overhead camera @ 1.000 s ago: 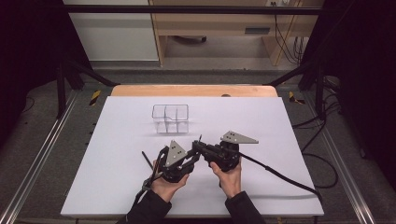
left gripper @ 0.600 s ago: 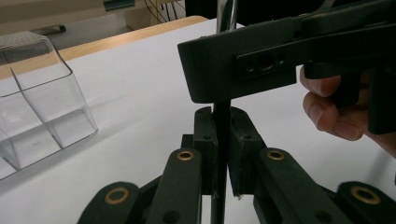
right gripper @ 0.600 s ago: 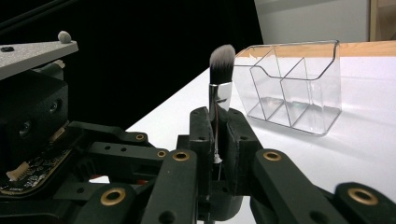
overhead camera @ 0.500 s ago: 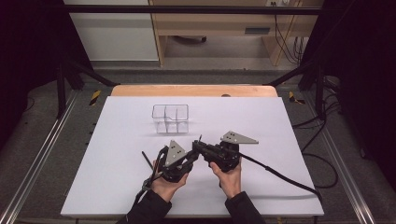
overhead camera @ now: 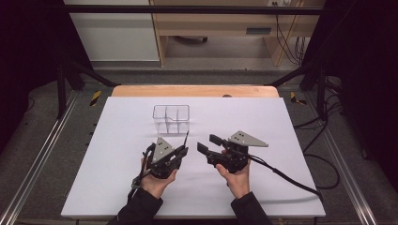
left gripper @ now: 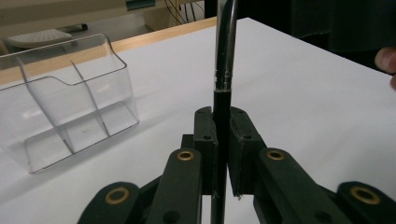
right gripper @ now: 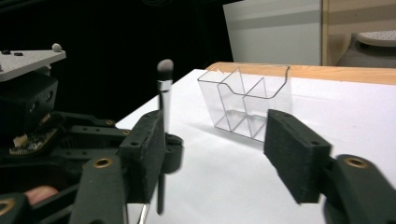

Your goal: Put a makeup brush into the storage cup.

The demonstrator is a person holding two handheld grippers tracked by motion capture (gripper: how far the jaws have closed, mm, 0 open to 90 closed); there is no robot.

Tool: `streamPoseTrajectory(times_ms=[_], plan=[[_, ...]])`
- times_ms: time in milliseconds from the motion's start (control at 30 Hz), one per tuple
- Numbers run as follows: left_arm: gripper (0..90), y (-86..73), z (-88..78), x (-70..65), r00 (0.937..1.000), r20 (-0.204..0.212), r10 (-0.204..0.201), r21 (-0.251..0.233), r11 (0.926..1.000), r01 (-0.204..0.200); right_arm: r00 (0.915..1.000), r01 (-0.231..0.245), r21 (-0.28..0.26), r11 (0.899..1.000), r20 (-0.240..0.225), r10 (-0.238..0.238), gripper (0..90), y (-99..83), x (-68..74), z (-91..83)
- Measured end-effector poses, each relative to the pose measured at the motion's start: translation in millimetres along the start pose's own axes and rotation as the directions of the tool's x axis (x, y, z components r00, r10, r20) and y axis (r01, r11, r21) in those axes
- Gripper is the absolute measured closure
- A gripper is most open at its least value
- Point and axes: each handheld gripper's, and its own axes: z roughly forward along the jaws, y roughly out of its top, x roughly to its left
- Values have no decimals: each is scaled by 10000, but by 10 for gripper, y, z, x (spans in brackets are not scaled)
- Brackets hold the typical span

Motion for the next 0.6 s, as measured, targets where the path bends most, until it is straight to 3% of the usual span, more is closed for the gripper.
streamPoseTrajectory(times_ms=[100, 233, 433, 600], plan=[[825, -8, -47, 60, 9999, 134, -95, -114, 9999, 97, 9989, 364, 264, 9990, 295, -372, 306, 4, -27, -34], [825, -13, -122, 136, 10000, 20, -96, -216, 9997, 96, 9968, 600, 621, 9963, 497, -632, 250, -28, -58, -58], [825, -30, -215, 230, 10000, -52, -25, -302, 9995, 23, 9912, 857, 926, 9920, 934, -944, 174, -74, -153, -132], [824, -32, -257, 308, 9997, -228, -101, -295, 9995, 95, 9883, 803, 965, 9921, 1217, -919, 135, -109, -249, -198]])
